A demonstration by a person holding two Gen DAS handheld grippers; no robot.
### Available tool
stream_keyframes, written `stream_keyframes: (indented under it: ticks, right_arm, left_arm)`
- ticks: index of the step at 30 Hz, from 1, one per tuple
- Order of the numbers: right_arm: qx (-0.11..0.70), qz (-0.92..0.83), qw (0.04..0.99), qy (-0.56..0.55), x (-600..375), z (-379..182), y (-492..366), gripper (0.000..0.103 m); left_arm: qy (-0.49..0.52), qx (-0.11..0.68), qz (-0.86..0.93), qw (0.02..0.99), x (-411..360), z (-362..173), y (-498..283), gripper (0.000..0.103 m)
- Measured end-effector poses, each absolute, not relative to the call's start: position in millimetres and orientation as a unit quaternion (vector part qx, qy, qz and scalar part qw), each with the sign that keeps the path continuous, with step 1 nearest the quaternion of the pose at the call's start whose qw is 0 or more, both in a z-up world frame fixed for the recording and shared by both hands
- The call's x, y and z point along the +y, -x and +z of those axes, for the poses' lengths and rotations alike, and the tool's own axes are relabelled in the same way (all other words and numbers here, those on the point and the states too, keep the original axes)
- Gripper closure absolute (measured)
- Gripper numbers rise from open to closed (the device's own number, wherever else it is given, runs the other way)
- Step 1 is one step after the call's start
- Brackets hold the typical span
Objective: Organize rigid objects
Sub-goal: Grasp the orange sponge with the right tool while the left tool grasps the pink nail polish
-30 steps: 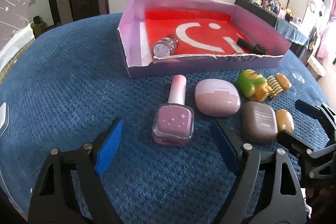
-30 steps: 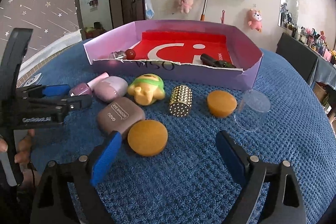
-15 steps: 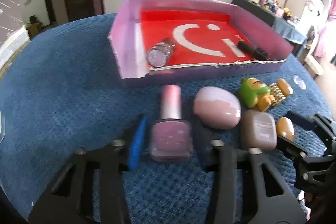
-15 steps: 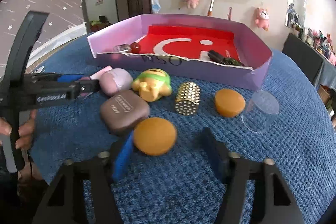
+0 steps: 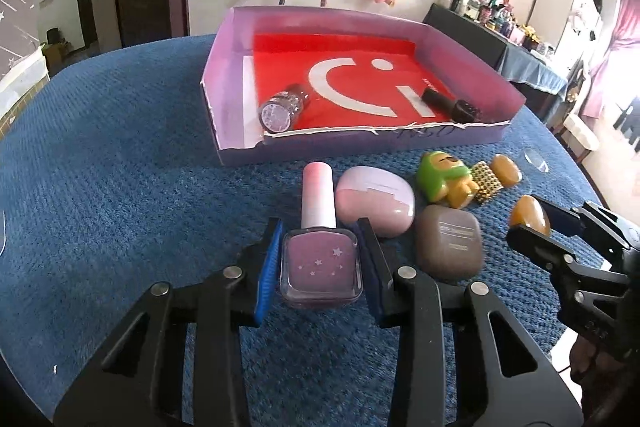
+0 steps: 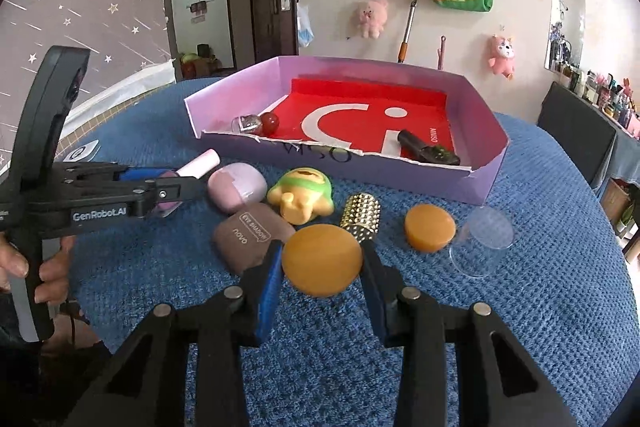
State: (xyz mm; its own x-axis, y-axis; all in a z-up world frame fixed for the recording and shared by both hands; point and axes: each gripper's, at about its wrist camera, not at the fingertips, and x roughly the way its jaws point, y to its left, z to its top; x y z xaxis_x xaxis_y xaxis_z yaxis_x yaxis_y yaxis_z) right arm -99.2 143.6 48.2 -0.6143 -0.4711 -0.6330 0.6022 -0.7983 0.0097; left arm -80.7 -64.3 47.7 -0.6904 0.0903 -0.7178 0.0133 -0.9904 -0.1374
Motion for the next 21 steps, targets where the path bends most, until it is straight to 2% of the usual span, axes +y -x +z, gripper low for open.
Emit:
stream_keyframes:
  ticks: [21]
  right_arm:
    - [0.099,-0.894,0.302,-0.316,147.7,52.1,96.1,0.063]
  left_arm:
    - [0.374,-0.058,0.925,0.038,-49.4,65.1,71.7,0.069]
